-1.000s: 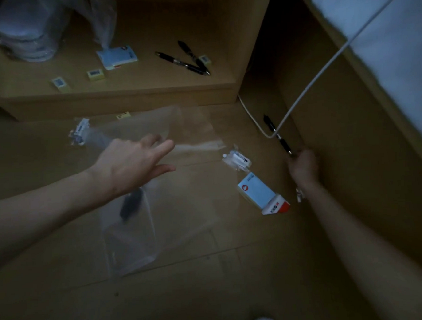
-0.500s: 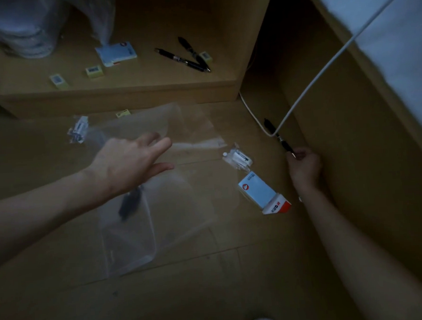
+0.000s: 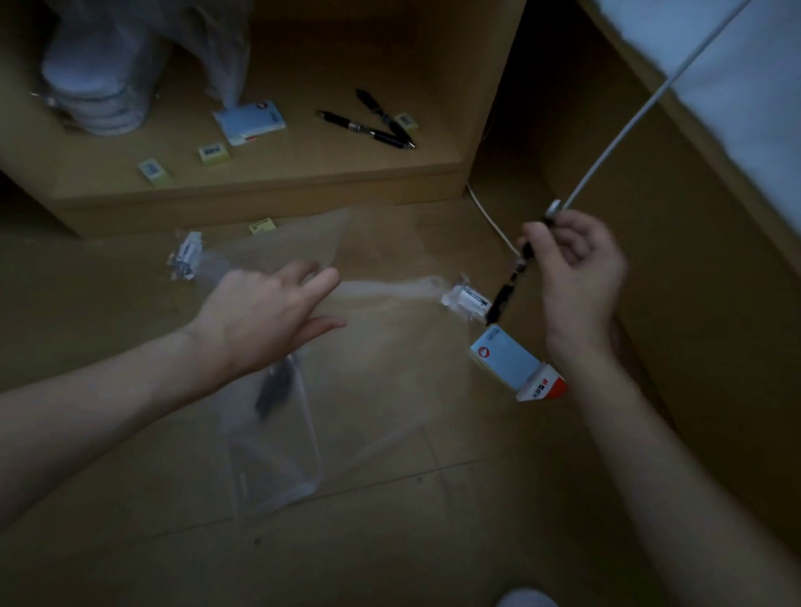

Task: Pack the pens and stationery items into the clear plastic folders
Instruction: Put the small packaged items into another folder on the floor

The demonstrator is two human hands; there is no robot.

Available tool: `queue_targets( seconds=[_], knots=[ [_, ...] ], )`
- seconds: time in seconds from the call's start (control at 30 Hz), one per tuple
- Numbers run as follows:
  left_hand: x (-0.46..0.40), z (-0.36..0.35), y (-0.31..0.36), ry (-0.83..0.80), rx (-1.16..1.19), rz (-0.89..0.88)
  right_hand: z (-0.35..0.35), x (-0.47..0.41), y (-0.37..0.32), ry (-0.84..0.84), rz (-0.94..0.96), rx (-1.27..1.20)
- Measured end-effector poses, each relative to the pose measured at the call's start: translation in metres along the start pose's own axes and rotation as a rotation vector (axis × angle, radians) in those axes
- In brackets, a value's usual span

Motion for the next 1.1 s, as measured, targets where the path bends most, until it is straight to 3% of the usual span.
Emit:
queue_targets(
  seconds=[0.13,0.3,0.4,0.53,0.77,1.1],
  knots=[
    [0.011,0.008,0.006,0.026,-0.011,-0.028,-0.058,0.024,-0.007,-0.317,-0.096,-0.029],
    [0.021,0.014,0.013,0.069,-0.046,-0.048,-0.128,0.061,0.030,-0.600,-0.449,0.103],
    [0.028,0.016,0.014,0.081,-0.056,-0.047,-0.150,0.081,0.050,-0.700,-0.449,0.315],
    [0.036,0.018,0.015,0.073,-0.045,-0.059,-0.161,0.096,0.049,-0.997,-0.434,0.431],
    [0.053,0.024,0.014,0.039,-0.026,-0.038,-0.141,0.087,0.037,-0.974,-0.560,0.188],
    [0.125,0.043,0.011,0.011,0.027,0.232,-0.140,0.076,-0.014,-0.968,-0.266,0.168]
  ],
)
Point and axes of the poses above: each hand's wrist, its own x-axis away from the middle knuckle, its own z-axis out of the back of the hand, y = z × x, the point moved 2 cm from there along -x, towards the middle knuckle, and after that the axes turned 11 degrees about x, right-handed, at the moved point
